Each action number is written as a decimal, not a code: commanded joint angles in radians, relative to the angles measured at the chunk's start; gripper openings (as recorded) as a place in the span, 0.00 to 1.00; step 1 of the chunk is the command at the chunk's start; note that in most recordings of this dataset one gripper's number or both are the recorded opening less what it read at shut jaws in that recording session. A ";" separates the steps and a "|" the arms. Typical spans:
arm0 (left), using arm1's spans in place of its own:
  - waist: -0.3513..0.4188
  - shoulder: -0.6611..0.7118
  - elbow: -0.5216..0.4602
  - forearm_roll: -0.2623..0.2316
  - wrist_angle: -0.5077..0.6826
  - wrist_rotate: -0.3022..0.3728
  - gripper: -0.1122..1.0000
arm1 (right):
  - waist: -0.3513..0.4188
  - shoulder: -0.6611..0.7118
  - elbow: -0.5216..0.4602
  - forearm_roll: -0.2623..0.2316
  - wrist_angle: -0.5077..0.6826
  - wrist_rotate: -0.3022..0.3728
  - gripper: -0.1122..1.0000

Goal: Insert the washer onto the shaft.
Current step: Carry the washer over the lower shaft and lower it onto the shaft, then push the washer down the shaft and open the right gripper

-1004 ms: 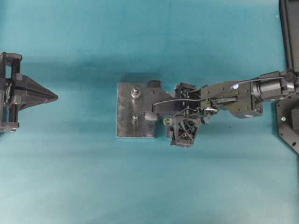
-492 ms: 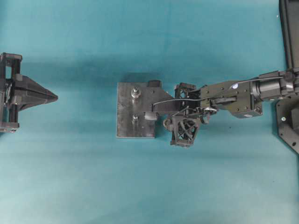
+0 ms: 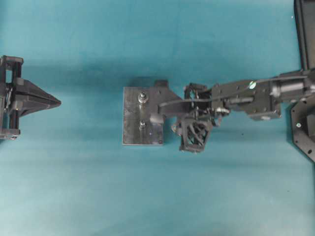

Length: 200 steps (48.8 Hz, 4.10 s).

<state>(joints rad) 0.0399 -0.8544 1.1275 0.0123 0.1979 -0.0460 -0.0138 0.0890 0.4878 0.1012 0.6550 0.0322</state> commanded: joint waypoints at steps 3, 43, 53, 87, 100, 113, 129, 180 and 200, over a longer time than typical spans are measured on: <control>0.002 0.003 -0.012 0.002 -0.009 -0.002 0.10 | -0.003 -0.038 -0.094 -0.003 0.057 0.005 0.41; 0.002 0.000 -0.015 0.002 -0.009 -0.002 0.10 | 0.003 0.100 -0.357 -0.031 0.181 -0.038 0.41; 0.002 0.000 -0.015 0.002 -0.009 -0.002 0.10 | 0.006 0.114 -0.359 -0.031 0.176 -0.043 0.41; 0.002 0.002 -0.015 0.002 -0.009 -0.002 0.10 | 0.008 0.129 -0.367 -0.031 0.163 -0.055 0.41; 0.002 0.000 -0.017 0.002 -0.009 -0.002 0.10 | 0.009 0.133 -0.367 -0.031 0.170 -0.052 0.41; 0.002 -0.002 -0.020 0.002 -0.009 0.000 0.10 | 0.009 0.133 -0.367 -0.031 0.164 -0.052 0.41; 0.002 -0.002 -0.020 0.002 -0.009 0.002 0.10 | 0.009 0.137 -0.367 -0.028 0.167 -0.040 0.42; 0.002 -0.002 -0.021 0.002 -0.009 0.000 0.10 | 0.009 0.172 -0.365 0.015 0.161 -0.055 0.84; 0.002 -0.003 -0.023 0.002 -0.009 0.002 0.10 | 0.037 0.170 -0.365 0.048 0.161 -0.054 0.83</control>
<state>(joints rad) 0.0399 -0.8606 1.1275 0.0123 0.1963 -0.0460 0.0077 0.3053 0.1365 0.1381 0.8207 -0.0123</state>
